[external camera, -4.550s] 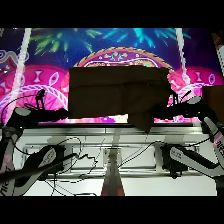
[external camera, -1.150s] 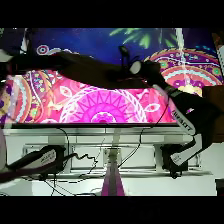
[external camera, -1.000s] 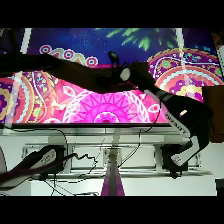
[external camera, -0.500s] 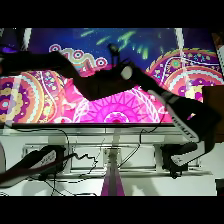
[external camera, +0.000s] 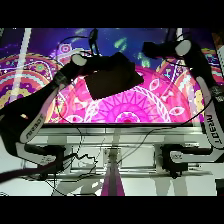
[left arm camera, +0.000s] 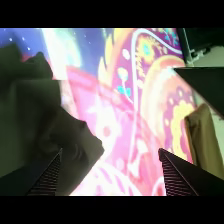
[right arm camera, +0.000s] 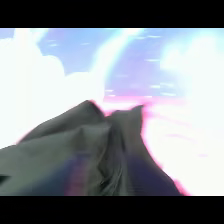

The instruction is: Fold the clothes and pants, and hang the long-sleeved shirts on hangers.

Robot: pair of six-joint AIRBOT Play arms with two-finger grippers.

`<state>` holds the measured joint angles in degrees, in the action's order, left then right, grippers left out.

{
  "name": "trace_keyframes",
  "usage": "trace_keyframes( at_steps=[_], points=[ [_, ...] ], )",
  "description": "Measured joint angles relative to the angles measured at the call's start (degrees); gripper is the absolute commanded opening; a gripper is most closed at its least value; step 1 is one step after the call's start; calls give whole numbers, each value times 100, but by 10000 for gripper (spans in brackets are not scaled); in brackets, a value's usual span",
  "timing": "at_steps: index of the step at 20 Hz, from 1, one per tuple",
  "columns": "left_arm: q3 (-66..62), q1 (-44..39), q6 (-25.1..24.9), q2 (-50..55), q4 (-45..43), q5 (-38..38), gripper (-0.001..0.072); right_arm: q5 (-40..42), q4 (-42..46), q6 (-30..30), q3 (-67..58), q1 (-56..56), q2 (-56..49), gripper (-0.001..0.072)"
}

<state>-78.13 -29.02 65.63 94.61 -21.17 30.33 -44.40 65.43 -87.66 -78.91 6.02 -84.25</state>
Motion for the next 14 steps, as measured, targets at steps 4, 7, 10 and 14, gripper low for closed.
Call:
trace_keyframes(
  at_steps=[4, 7, 10, 14],
  points=[
    [-162, 87, 0, 197, 114, 243, 714, -306, 59, 155, -2, -485, -308, 557],
    [-197, 420, -2, 205, 142, 848, 710, -754, -529, 691, -7, -649, -796, 627],
    [-212, 815, -160, 205, 155, 1558, 698, -1073, -1211, 1082, -7, -706, -1353, 626],
    [-216, 1279, -479, 205, 160, 2264, 698, -1353, -2378, 1484, -13, -730, -2031, 627]
  ],
)
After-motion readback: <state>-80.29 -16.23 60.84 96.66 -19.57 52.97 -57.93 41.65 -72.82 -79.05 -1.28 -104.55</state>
